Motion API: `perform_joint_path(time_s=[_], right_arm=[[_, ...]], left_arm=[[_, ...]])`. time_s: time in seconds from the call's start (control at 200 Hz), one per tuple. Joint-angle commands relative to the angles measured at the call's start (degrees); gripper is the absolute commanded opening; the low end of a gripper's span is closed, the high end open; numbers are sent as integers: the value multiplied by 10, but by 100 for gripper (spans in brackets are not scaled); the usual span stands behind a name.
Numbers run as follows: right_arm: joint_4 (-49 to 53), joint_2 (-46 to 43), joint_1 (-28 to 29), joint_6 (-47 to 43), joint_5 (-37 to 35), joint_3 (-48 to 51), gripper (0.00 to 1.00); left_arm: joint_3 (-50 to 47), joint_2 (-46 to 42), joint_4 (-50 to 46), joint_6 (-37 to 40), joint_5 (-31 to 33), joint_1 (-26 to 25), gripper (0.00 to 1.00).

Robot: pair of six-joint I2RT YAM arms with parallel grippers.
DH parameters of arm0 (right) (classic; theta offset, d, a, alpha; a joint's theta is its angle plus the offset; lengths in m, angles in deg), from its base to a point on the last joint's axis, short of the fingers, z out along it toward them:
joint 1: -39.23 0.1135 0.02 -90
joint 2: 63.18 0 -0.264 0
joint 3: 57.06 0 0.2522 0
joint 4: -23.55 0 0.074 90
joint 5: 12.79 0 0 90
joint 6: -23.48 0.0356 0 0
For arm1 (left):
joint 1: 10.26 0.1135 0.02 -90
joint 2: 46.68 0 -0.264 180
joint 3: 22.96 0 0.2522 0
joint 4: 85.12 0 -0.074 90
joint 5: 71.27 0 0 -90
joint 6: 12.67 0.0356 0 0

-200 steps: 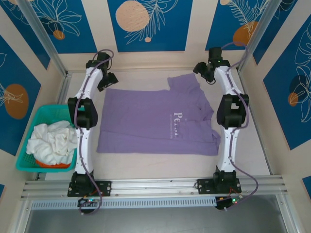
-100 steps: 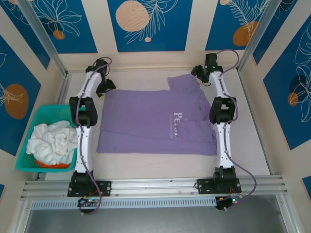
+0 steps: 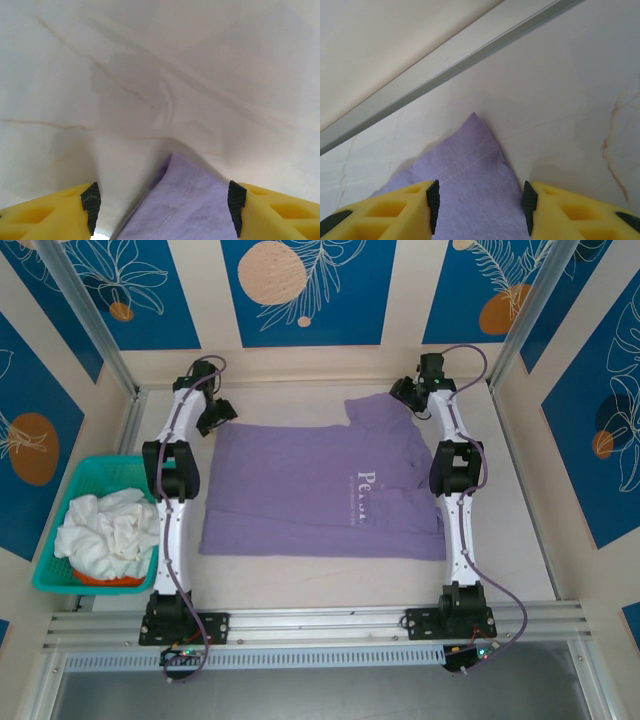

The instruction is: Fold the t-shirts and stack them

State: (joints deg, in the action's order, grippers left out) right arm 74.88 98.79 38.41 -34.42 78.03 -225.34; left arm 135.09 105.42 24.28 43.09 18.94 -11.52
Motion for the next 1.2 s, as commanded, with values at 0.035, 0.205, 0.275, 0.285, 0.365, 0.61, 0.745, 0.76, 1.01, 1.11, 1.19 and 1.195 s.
perform_joint_path(time_s=[0.035, 0.205, 0.275, 0.285, 0.365, 0.61, 0.745, 0.76, 1.01, 1.11, 1.19, 1.195], right_arm=[[42, 11, 2, 8, 21, -17, 49], [48, 11, 1, 12, 16, -17, 39], [49, 11, 2, 10, 18, -16, 34], [49, 11, 3, 10, 19, -16, 33], [47, 11, 3, 7, 22, -16, 27], [46, 10, 6, 2, 22, -16, 11], [44, 9, 6, -1, 20, -17, 7], [43, 9, 7, 0, 19, -16, 7], [33, 4, 8, -11, 11, -16, 2], [32, 1, 8, -11, 10, -16, 0], [29, -4, 8, -13, 8, -13, 0], [29, -5, 8, -13, 8, -13, 0]], left_arm=[[15, 28, -10, 10, -27, 9, 69], [15, 34, -9, 15, -40, 13, 64], [15, 36, -7, 16, -46, 13, 60], [15, 37, -6, 17, -49, 13, 59], [15, 38, 1, 18, -60, 13, 55], [16, 41, 24, 19, -80, 13, 49], [20, 47, 35, 10, -96, 13, 46], [20, 47, 36, 9, -98, 13, 45], [33, 57, 49, 0, -111, 9, 30], [41, 62, 54, -3, -113, 9, 29], [48, 66, 55, -3, -113, 9, 25], [48, 66, 55, -3, -113, 9, 24]])
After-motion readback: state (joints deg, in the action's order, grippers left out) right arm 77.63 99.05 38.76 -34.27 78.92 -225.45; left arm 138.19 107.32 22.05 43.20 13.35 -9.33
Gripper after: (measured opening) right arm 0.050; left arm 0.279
